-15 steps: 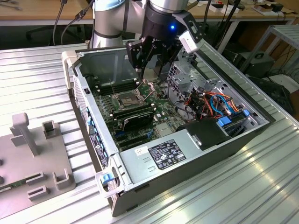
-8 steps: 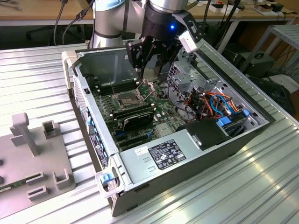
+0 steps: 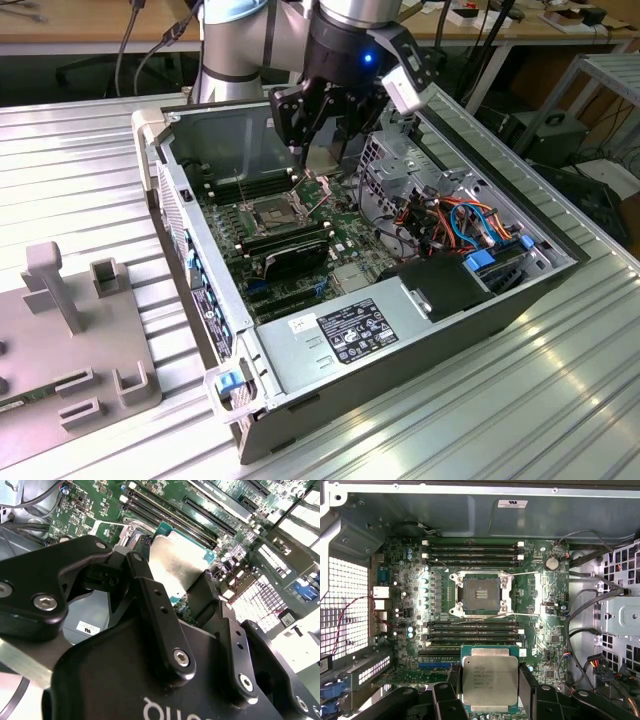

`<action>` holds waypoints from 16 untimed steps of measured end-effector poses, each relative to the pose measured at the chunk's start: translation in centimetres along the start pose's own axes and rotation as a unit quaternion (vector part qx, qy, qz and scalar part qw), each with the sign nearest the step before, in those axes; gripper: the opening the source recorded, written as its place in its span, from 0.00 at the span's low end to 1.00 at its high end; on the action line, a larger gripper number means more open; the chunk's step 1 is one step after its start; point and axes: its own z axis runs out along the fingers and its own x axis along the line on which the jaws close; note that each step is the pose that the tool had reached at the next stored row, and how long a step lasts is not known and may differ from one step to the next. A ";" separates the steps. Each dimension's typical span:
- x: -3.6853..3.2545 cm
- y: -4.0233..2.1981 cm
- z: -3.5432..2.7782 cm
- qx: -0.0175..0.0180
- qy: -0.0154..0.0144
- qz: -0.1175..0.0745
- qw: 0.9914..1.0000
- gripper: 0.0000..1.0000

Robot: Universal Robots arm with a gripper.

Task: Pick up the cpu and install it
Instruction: 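Pick up the cpu and move it towards the insertion slot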

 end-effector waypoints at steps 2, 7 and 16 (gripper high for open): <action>0.03 0.61 0.21 0.000 0.000 0.000 1.000 0.55; 0.05 1.92 1.06 0.000 0.000 0.000 1.000 0.55; 0.07 3.94 2.98 0.000 0.000 0.000 1.000 0.55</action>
